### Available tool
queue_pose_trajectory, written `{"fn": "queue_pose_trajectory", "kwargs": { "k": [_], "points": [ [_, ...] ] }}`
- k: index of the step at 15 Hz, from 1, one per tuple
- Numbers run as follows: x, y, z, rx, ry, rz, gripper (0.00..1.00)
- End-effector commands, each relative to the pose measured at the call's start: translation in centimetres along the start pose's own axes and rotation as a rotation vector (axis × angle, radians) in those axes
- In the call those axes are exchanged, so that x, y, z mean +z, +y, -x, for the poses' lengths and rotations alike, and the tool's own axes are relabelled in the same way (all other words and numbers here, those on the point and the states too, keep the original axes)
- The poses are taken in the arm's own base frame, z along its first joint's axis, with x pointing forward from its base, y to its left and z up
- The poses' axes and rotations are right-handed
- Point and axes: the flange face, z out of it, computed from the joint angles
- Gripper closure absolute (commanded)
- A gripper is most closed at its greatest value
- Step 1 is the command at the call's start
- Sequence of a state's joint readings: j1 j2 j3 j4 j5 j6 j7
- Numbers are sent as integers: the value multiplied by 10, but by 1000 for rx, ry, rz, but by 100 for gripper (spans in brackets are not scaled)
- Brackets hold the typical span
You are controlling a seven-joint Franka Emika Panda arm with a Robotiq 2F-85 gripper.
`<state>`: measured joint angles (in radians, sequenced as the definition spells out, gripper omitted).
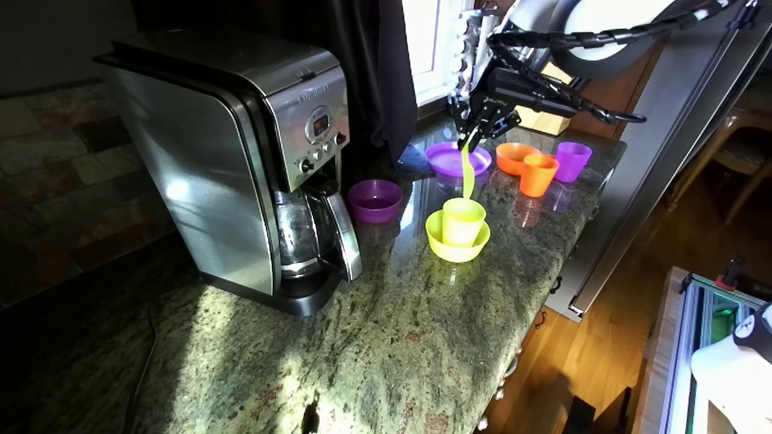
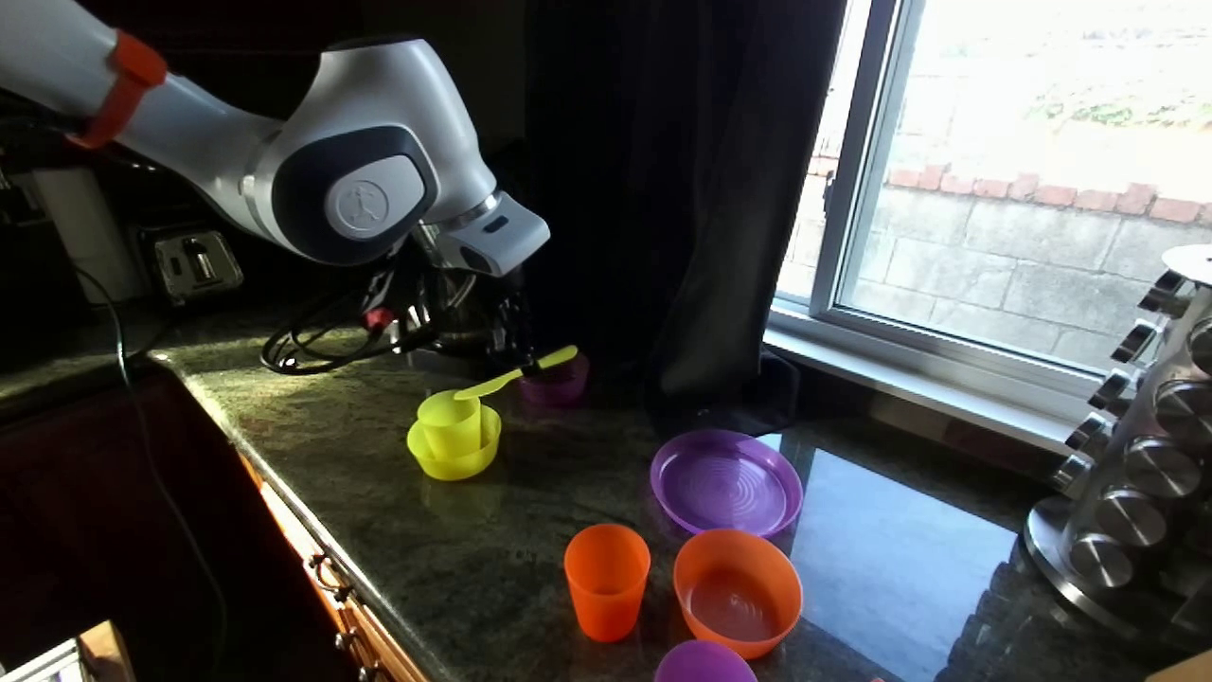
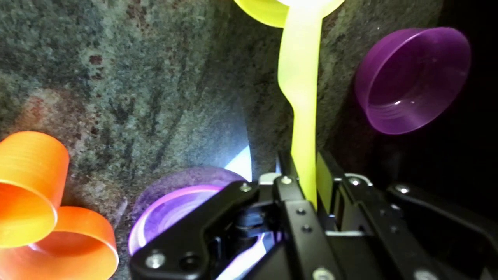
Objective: Place the yellow cup inside the yellow bowl then place the yellow knife inside the yellow cup.
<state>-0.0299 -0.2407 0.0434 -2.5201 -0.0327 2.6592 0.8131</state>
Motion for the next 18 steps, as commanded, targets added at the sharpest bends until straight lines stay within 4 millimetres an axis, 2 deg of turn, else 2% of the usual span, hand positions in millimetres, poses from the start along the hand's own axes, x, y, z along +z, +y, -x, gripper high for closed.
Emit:
{"fn": "queue_pose_trajectory", "kwargs": {
  "k": [1,7,18],
  "points": [
    [-4,3,30,-71,78,-49,95],
    [0,2,56,-204,174,-97,95],
    [5,9,89,-410,250,-102,95]
  ]
}}
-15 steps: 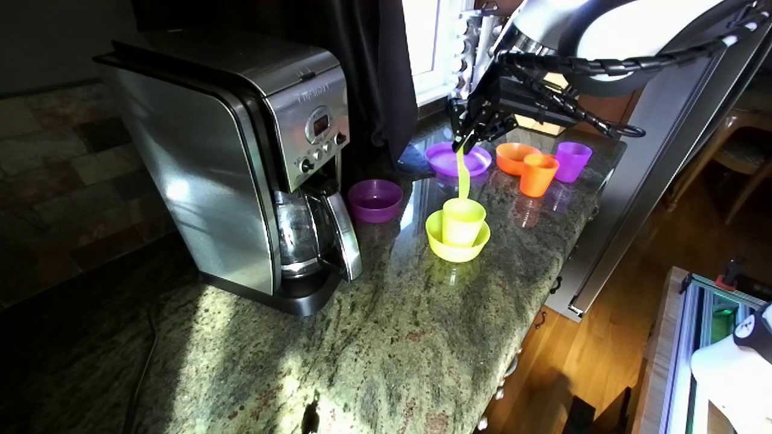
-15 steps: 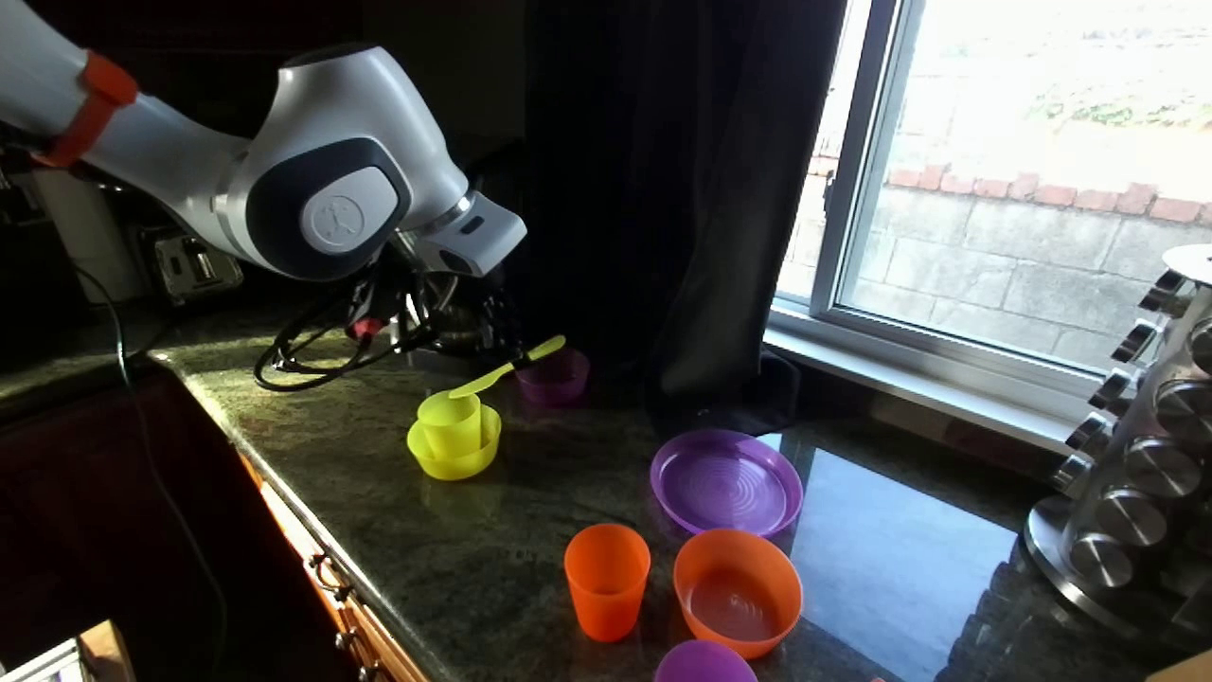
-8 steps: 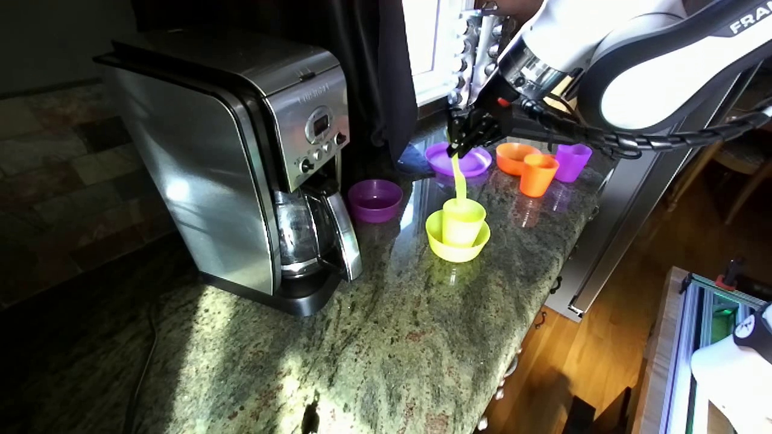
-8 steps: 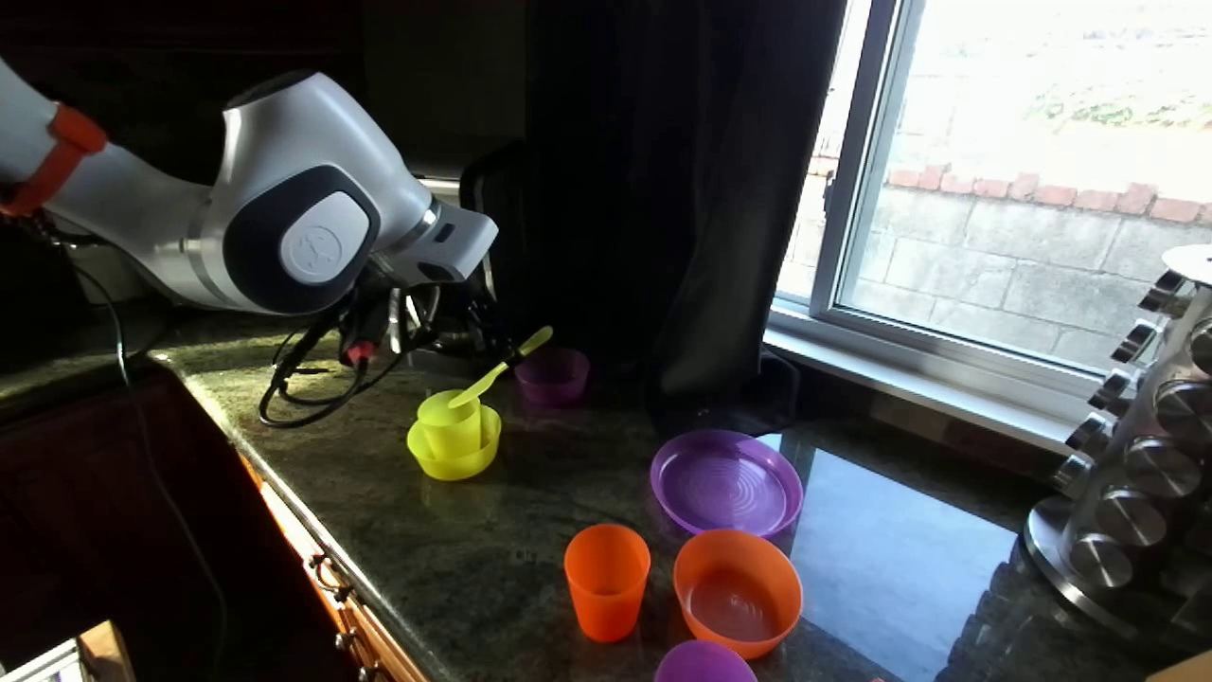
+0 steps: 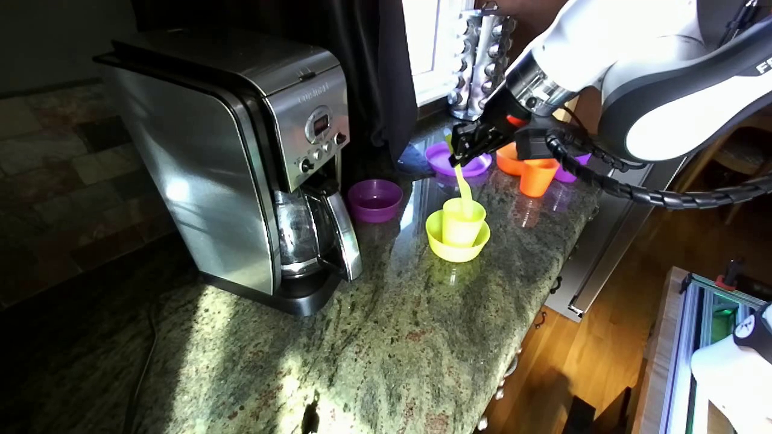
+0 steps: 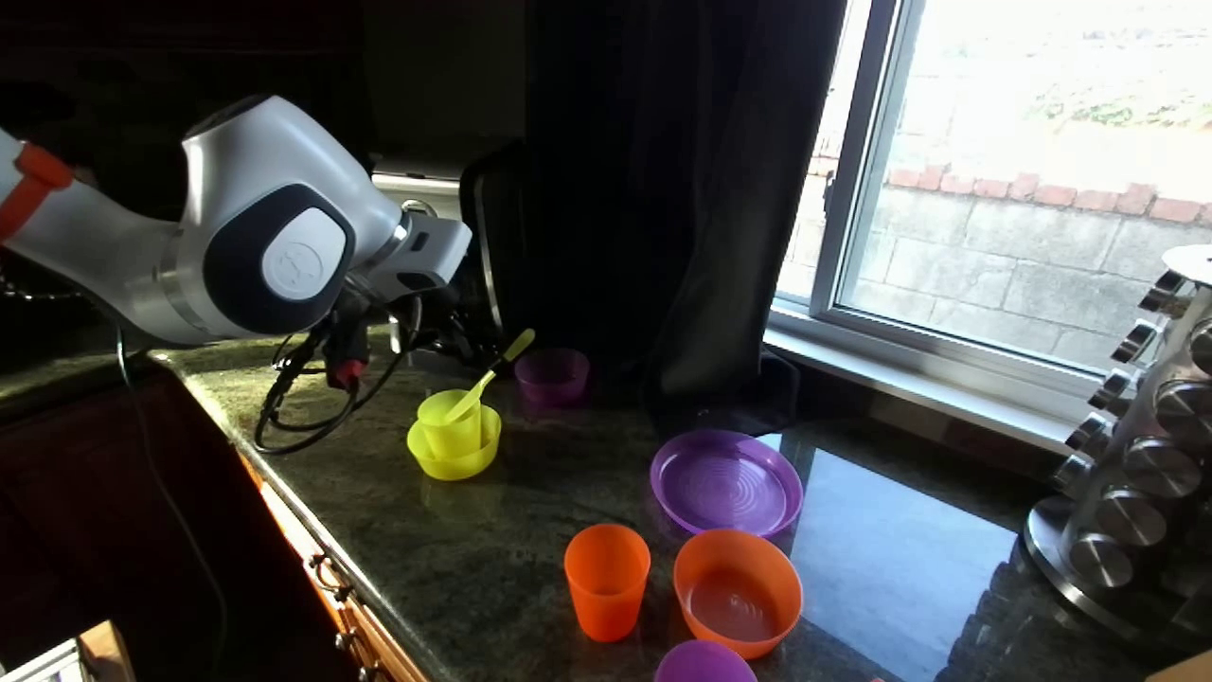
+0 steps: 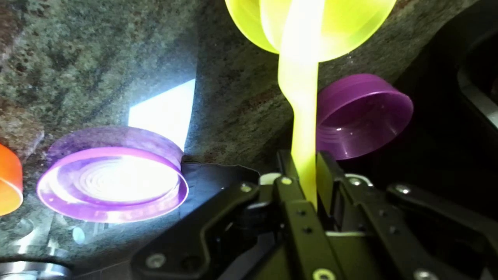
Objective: Place the yellow cup inside the yellow bowl then place the yellow knife inside the yellow cup.
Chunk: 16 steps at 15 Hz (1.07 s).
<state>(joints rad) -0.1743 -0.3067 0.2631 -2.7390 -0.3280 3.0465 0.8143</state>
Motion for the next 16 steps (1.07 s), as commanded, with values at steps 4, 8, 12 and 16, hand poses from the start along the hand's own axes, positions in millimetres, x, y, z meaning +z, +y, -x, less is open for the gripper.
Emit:
{"fn": "queue_pose_trajectory", "kwargs": {
  "k": [4,8,12,16],
  "points": [
    [-9,-1,14,-65,50,18,95],
    [-7,-7,17,-74,50,32,95],
    [0,-17,17,-71,35,45,95],
    [5,-18,22,-48,27,62,95]
  ]
}}
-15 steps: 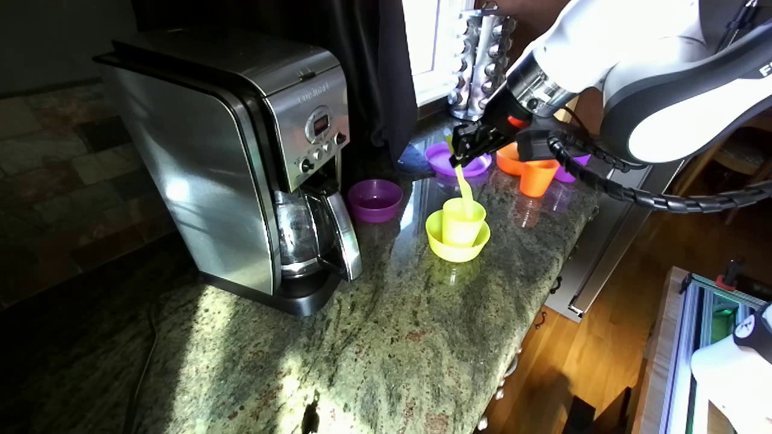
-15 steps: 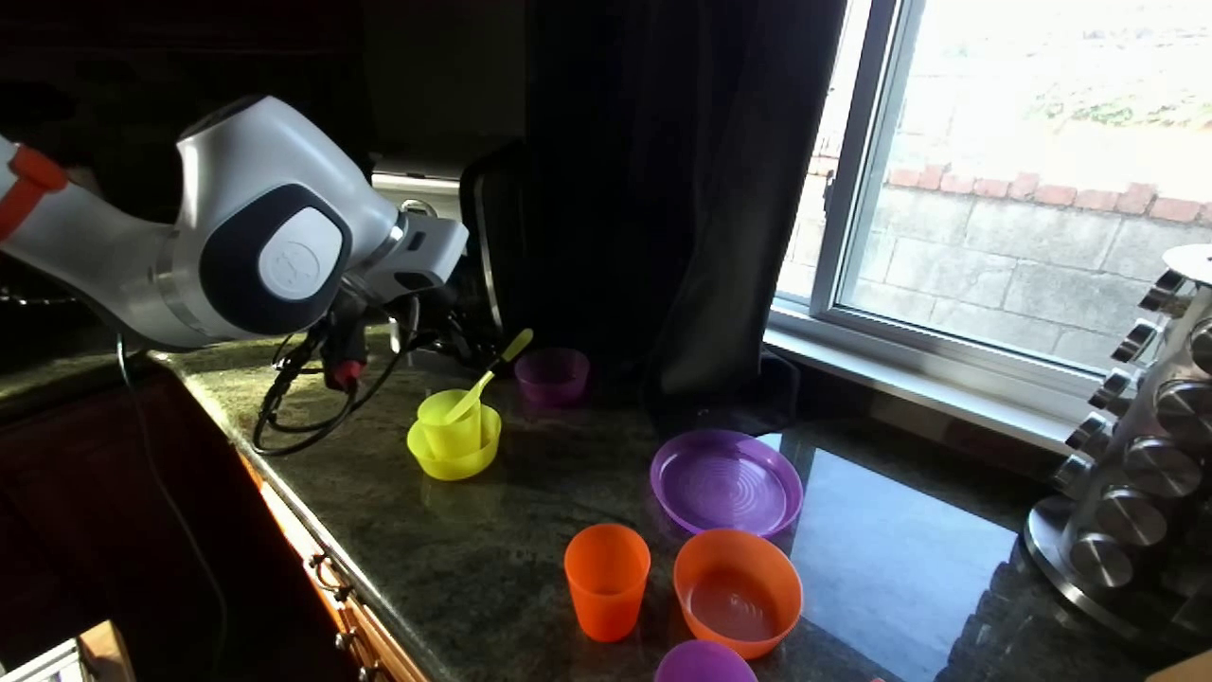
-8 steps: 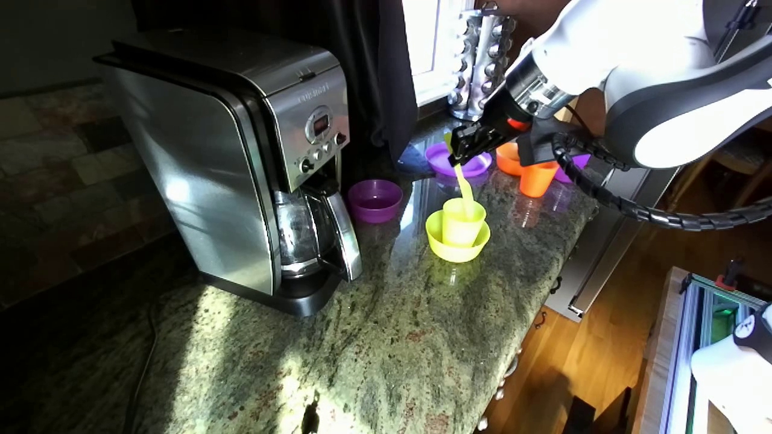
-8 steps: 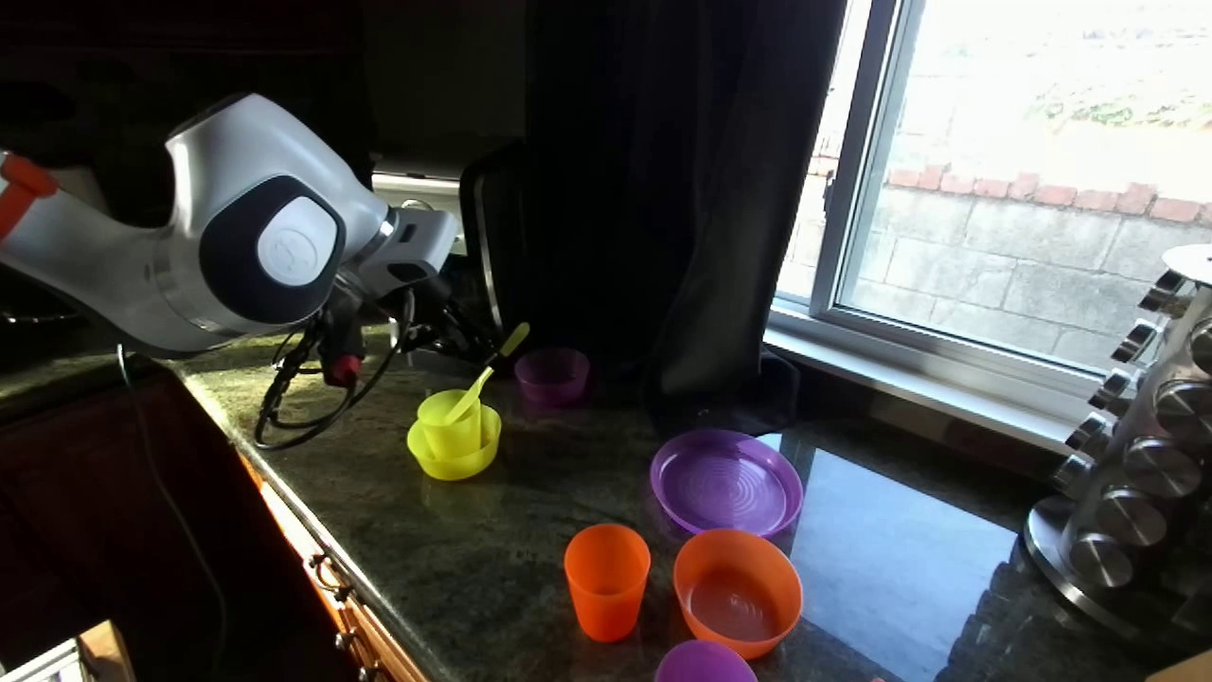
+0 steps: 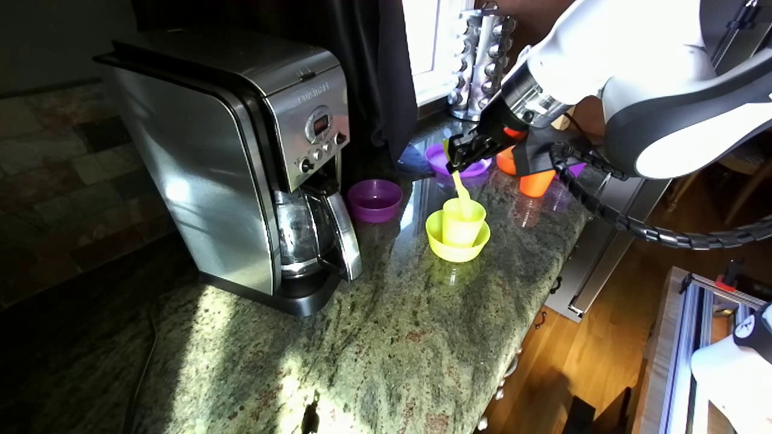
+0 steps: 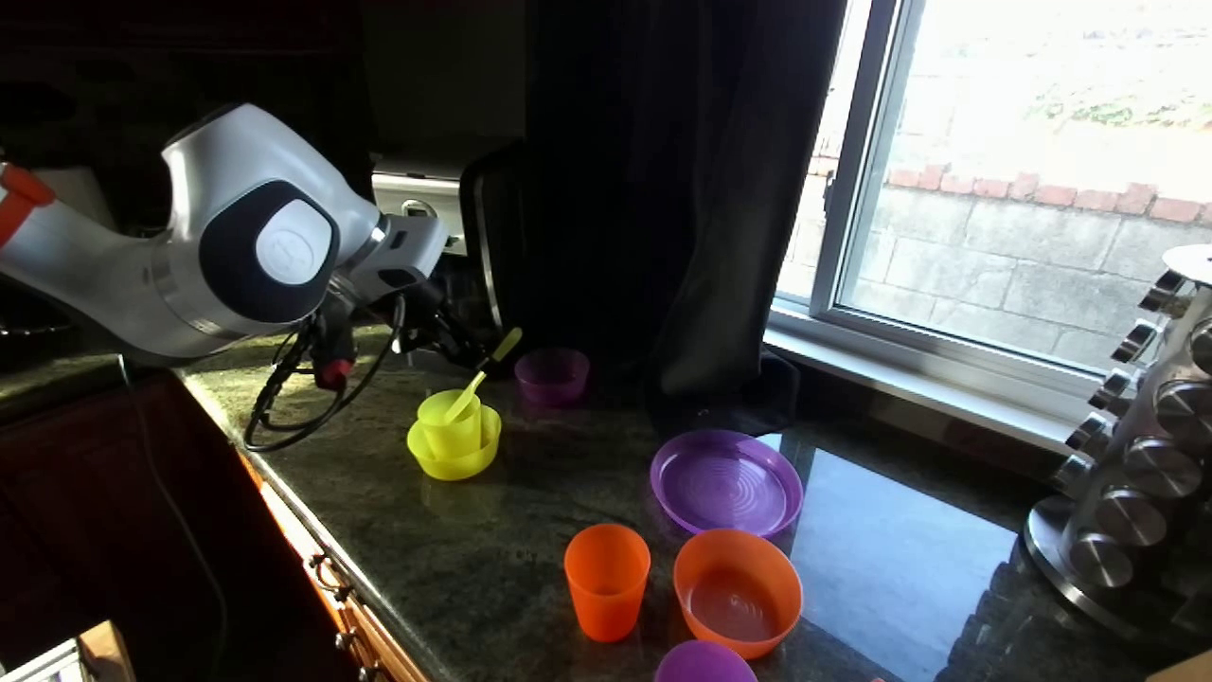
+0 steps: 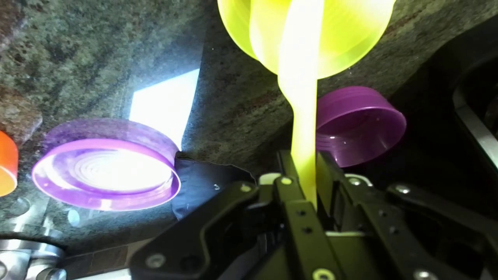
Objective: Place the yellow cup inside the yellow bowl then place the yellow knife inside the yellow cup.
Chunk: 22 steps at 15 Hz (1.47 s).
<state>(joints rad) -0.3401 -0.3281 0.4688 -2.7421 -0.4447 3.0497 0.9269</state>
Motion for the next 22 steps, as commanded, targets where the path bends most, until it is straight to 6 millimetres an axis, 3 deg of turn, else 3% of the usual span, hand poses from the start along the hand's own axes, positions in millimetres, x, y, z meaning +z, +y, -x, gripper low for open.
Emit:
{"fn": "queue_pose_trajectory", "kwargs": {
  "k": [1,8,9,10,13,18,22],
  "points": [
    [5,0,6,23,-6,30,95],
    [11,-1,11,30,-11,56,95],
    [12,0,12,29,-13,63,87],
    [13,-1,12,29,-14,65,56],
    [15,-2,14,30,-18,64,42],
    [15,-4,15,29,-20,58,4],
    [28,-4,22,1,-125,50,0]
  ]
}}
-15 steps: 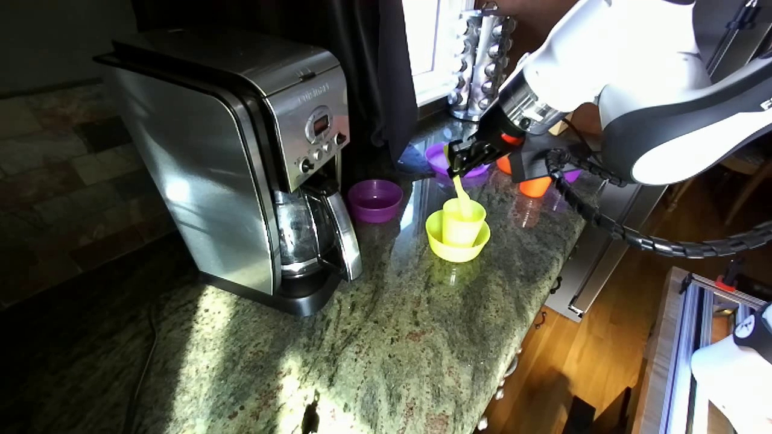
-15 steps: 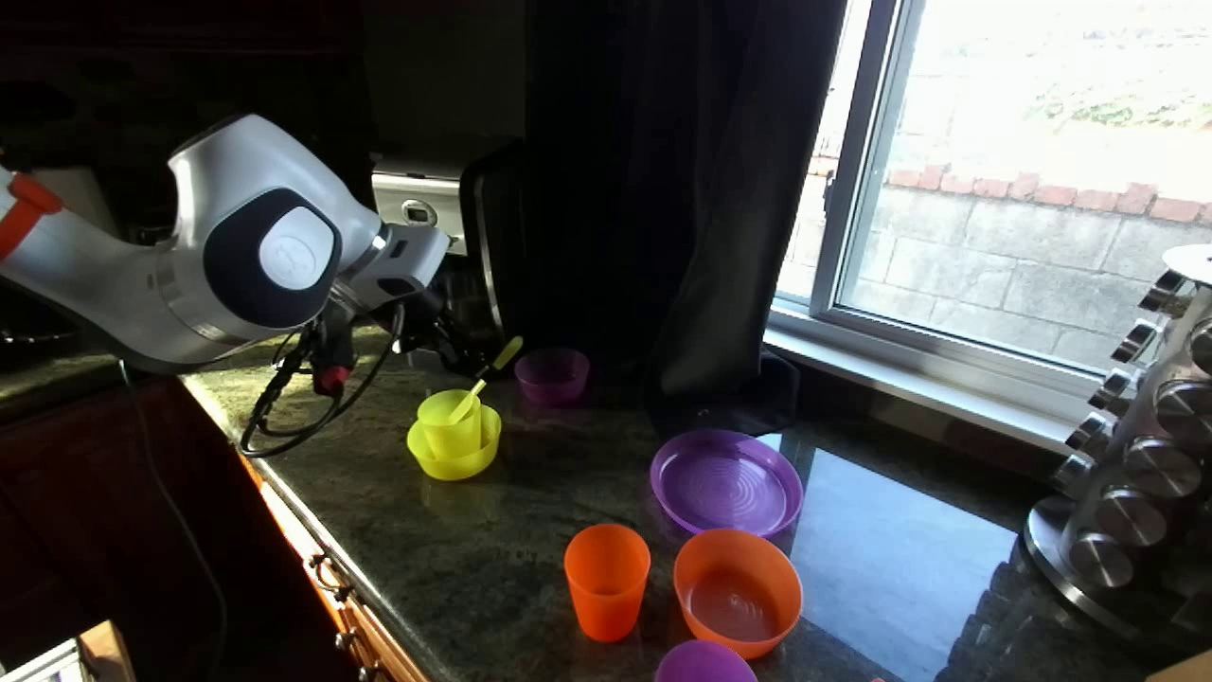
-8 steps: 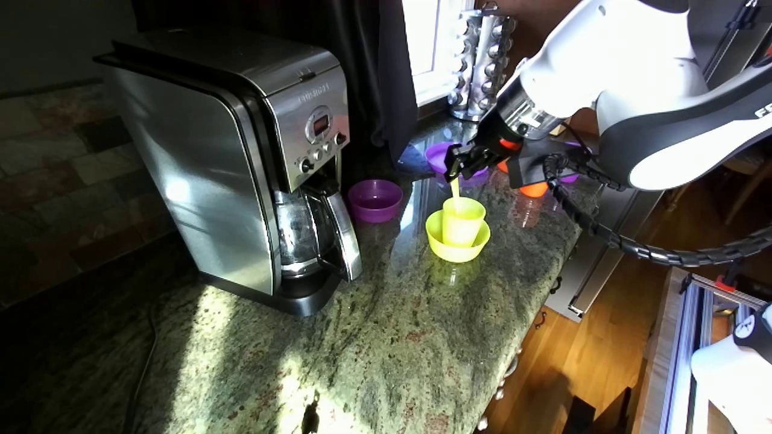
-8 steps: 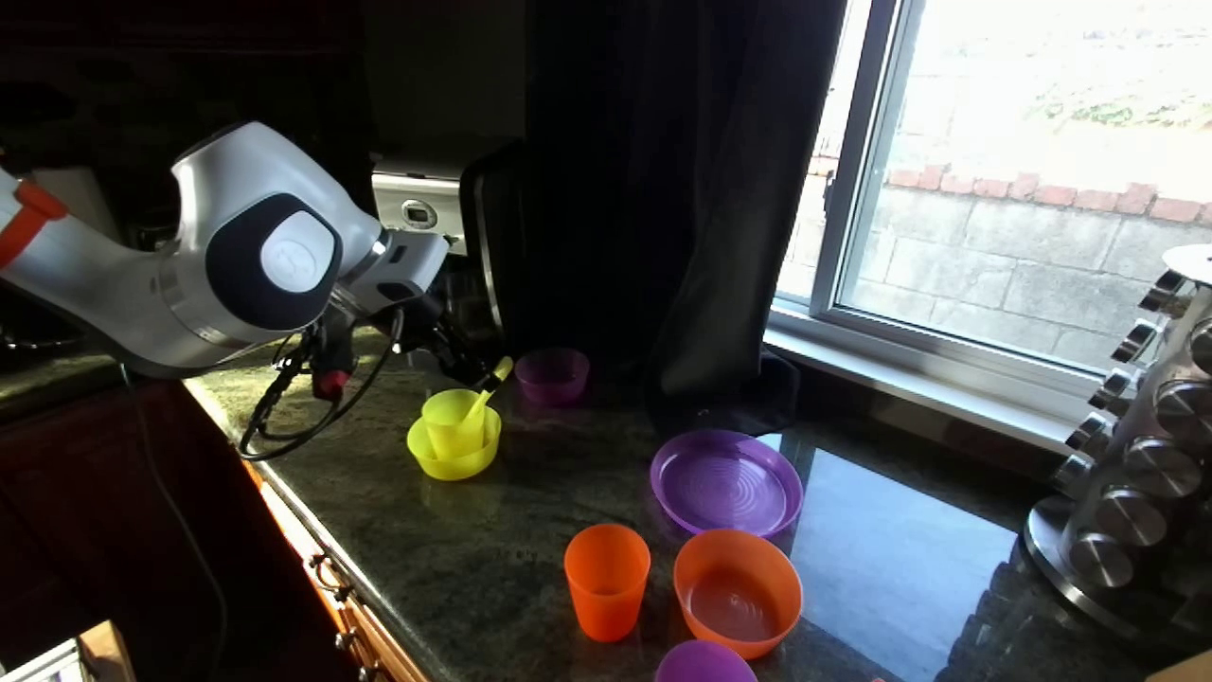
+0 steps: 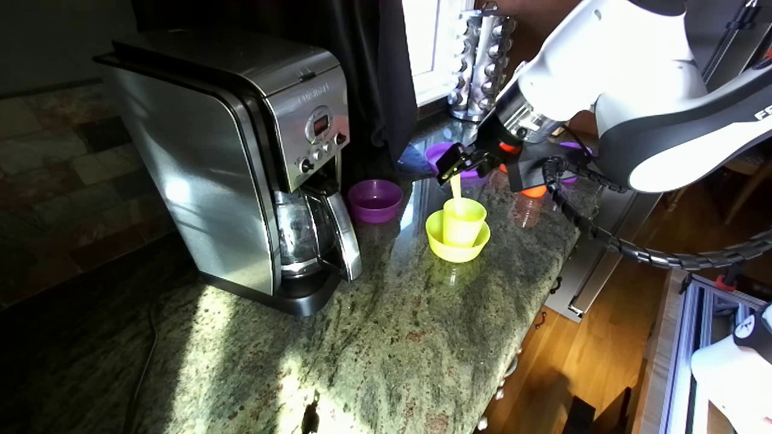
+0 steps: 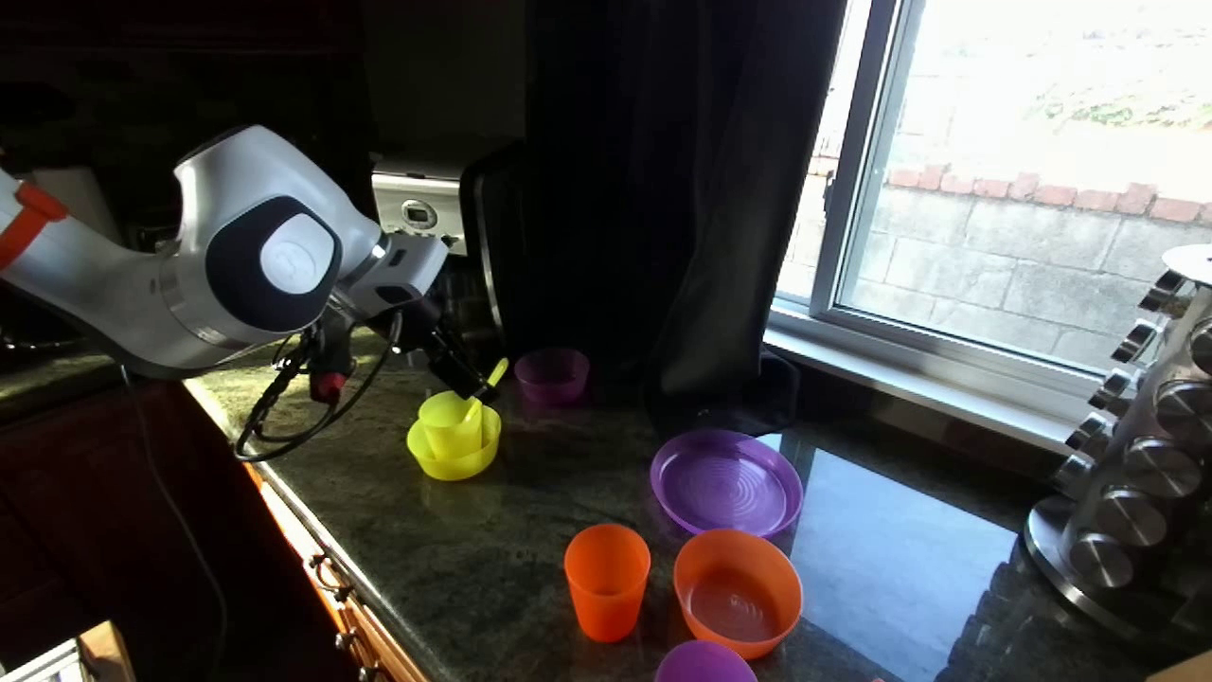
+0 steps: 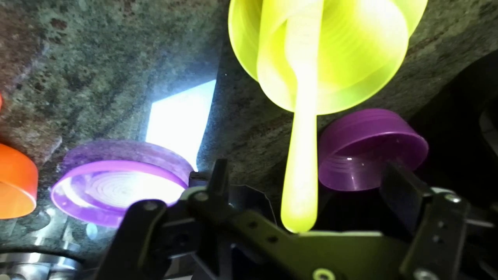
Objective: Place the yellow cup inside the yellow bowl then place the yellow knife inside the yellow cup.
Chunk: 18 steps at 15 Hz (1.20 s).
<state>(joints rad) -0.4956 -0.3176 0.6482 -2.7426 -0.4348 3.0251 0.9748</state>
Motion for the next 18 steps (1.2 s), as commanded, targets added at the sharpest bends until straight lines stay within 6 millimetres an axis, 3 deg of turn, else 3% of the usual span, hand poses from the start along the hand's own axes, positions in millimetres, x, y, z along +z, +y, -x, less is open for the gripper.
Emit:
{"fn": "queue_pose_trajectory", "kwargs": {
  "k": [1,4,10,18],
  "points": [
    [17,-4,10,-27,-132,-13,0],
    [15,-8,7,-34,-225,-54,0],
    [-35,6,-19,-9,-282,-91,0],
    [-68,24,-42,-15,-381,4,0]
  ]
}}
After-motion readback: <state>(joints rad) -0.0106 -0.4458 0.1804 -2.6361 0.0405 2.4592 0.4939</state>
